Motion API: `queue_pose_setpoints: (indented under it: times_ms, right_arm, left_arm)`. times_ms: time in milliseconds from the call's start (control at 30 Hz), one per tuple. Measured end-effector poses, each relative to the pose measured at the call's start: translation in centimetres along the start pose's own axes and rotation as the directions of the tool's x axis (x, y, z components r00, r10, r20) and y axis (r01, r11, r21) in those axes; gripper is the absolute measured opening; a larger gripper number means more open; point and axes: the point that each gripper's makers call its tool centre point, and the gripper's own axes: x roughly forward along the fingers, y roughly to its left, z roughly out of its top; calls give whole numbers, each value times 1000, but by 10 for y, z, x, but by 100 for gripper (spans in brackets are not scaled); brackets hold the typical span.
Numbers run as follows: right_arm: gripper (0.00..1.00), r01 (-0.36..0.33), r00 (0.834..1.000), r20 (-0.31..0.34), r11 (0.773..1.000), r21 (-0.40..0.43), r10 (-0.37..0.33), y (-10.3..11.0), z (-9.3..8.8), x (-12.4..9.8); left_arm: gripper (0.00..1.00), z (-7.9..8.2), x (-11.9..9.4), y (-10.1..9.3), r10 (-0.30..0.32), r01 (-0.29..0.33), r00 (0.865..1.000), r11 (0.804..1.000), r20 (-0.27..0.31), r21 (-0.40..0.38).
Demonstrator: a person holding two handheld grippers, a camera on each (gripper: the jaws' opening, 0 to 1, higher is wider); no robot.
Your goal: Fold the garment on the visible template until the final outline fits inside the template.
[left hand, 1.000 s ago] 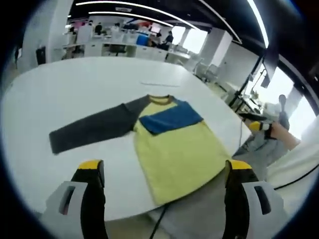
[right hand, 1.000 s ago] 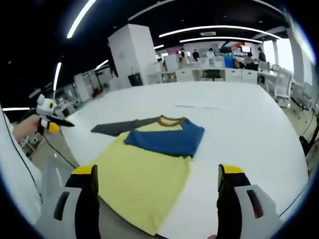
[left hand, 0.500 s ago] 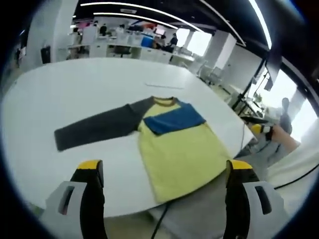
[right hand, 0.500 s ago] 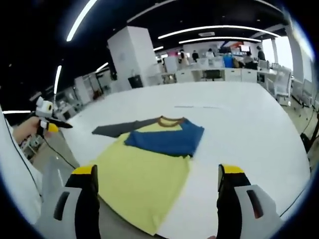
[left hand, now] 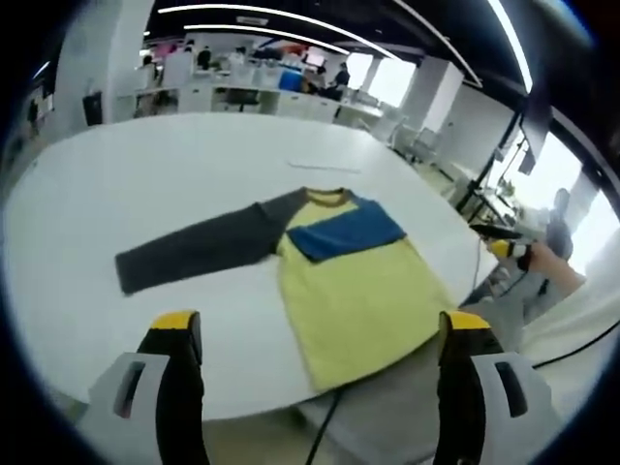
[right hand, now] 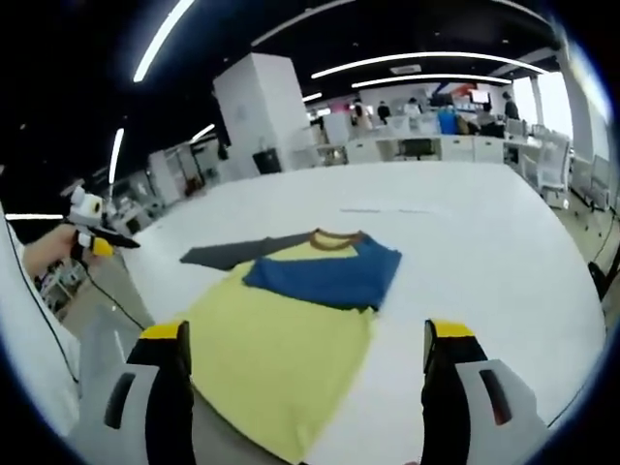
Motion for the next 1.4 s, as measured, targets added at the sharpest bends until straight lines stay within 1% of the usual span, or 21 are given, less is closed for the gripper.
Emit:
queue_pose_setpoints:
  times_ms: [133,233,333,400,467,633,800,967,1000,1133,1200,1233,1267,1333,1400]
  right_arm:
    - [99,7,1000,-27,1000,10,-6,-3,-6,-1]
    - [99,20,1000,-20,1000,13,-19,-8,-4,-4]
    - [99,37,999,-9,999,19,-36,-13,-1,-5]
    - [98,41,999,-8,999,19,-41,-15,-1,-5]
    - [98,45,999,-20,998,38,-44,-17,-4,-5]
    - [98,49,998,-28,998,45,-48,-19,-7,-3]
    - [99,68,997,-28,997,44,-67,-25,-2,1]
    - [98,74,997,-33,996,48,-72,-30,1,9]
    - [98,73,997,-41,996,45,-71,-30,0,11]
    - [98,74,996,-62,996,40,-71,-34,-1,19]
    - [98,81,995,-66,996,46,-78,-37,-1,23]
    - [98,83,995,-66,995,48,-79,-38,0,25]
    - [98,84,995,-67,995,49,-80,-37,0,26]
    - [99,90,994,-66,995,52,-86,-39,1,29]
    - [98,95,994,-69,993,63,-91,-42,0,33]
  left_arm:
    - [98,6,0,4,6,-6,1000,1000,0,10]
    - [98,12,-1,5,9,-9,1000,1000,2,17]
    - [97,22,-4,12,22,-22,1000,999,9,32]
    - [97,25,-6,15,26,-27,1000,999,12,36]
    - [97,32,-8,23,43,-44,999,998,15,43]
    - [97,44,-11,43,76,-77,997,996,29,34]
    - [97,52,-11,60,93,-94,995,995,32,28]
    - [96,57,-4,87,110,-110,993,994,43,0]
    - [96,56,0,96,116,-116,992,993,45,-14]
    - [94,53,12,119,134,-131,990,990,43,-56]
    - [90,54,17,131,145,-138,987,986,72,-89]
    - [87,56,20,138,145,-133,985,984,94,-120]
    - [87,57,22,142,145,-131,984,982,104,-137]
    - [86,57,26,153,149,-131,983,978,108,-161]
    - [85,57,29,161,153,-134,982,976,107,-169]
